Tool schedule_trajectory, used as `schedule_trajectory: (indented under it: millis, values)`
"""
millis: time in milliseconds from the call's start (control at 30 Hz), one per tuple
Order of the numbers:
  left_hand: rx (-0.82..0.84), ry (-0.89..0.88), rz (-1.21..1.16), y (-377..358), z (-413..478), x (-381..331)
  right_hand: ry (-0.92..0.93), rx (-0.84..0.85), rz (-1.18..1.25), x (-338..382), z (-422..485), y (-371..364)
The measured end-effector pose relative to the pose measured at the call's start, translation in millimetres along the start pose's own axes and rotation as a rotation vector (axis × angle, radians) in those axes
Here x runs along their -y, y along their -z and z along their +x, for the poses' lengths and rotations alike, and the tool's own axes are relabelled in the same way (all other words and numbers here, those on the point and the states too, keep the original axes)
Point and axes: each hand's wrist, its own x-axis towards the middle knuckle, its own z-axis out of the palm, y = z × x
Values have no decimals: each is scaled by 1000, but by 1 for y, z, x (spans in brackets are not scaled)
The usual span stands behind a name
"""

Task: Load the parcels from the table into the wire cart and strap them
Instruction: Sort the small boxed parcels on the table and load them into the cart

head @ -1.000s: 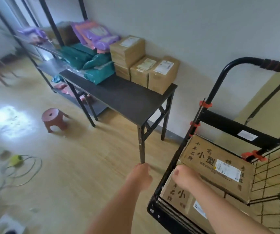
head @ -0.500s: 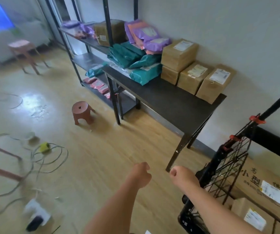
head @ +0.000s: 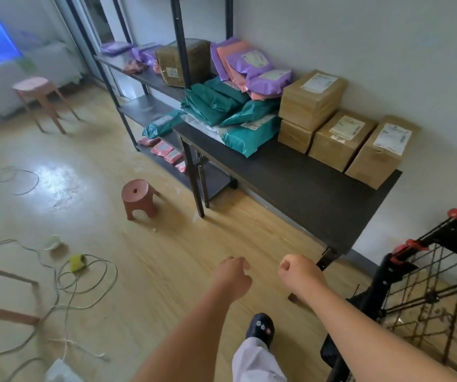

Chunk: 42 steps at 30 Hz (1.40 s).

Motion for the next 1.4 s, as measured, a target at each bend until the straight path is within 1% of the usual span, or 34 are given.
schedule_trajectory:
  millis: [167,400,600,767,900,1067,1233,1333,1400]
  values:
    - [-16,-19,28,53,64,-17,2,-58,20,22,62,44]
    - [-54,-92,47,110,138,-67,-48,-148,86,43,136,114]
    - [-117,-134,31,135,184,-96,-96,-242,88,46,171,155]
    - [-185,-166,60,167,226,-124,-161,-334,190,52,198,189]
    - [-246,-246,76,202,263,-155,-226,-388,229,60,219,206]
    - [-310,-369,2,240,307,-180,-286,-480,347,74,248,238]
    - [-317,-370,-112,265,348,-201,-391,-681,550,89,280,265]
    - [-321,-405,-145,274,368,-214,-446,-697,657,95,295,276]
    - [-293,-441,-168,276,379,-223,-451,-705,706,98,305,281]
